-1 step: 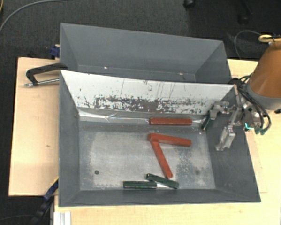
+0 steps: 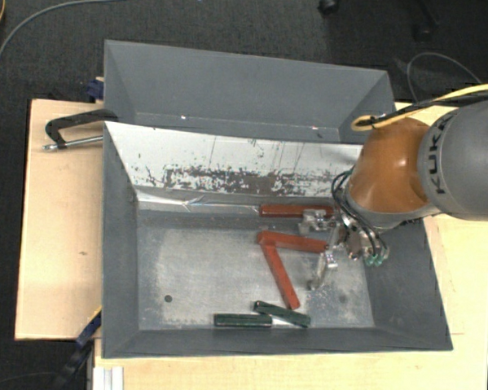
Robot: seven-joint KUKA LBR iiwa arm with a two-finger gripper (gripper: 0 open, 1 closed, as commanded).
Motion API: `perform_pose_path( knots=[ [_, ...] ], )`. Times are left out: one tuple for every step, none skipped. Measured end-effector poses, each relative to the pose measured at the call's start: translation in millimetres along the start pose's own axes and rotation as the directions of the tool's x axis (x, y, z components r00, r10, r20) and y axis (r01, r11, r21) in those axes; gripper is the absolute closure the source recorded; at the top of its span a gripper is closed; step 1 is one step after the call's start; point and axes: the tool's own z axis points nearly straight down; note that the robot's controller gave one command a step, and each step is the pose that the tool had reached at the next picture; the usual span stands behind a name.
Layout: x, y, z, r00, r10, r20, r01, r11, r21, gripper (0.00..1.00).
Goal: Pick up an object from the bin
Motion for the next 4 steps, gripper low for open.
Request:
perform_pose_path(
  knots=[
    [-1.7,-4,-5,1.0,0.005,0.008,-0.005,1.0,0.005,1.0],
    [2.3,5,-188,0.999,-0.042,0.022,0.042,0.999,0.009,1.0],
    [3.8,5,-183,0.999,-0.042,0.013,0.042,0.999,0.007,0.0],
    [-19.8,-32,-8,0.998,-0.065,0.003,0.065,0.998,0.004,0.0]
  ],
)
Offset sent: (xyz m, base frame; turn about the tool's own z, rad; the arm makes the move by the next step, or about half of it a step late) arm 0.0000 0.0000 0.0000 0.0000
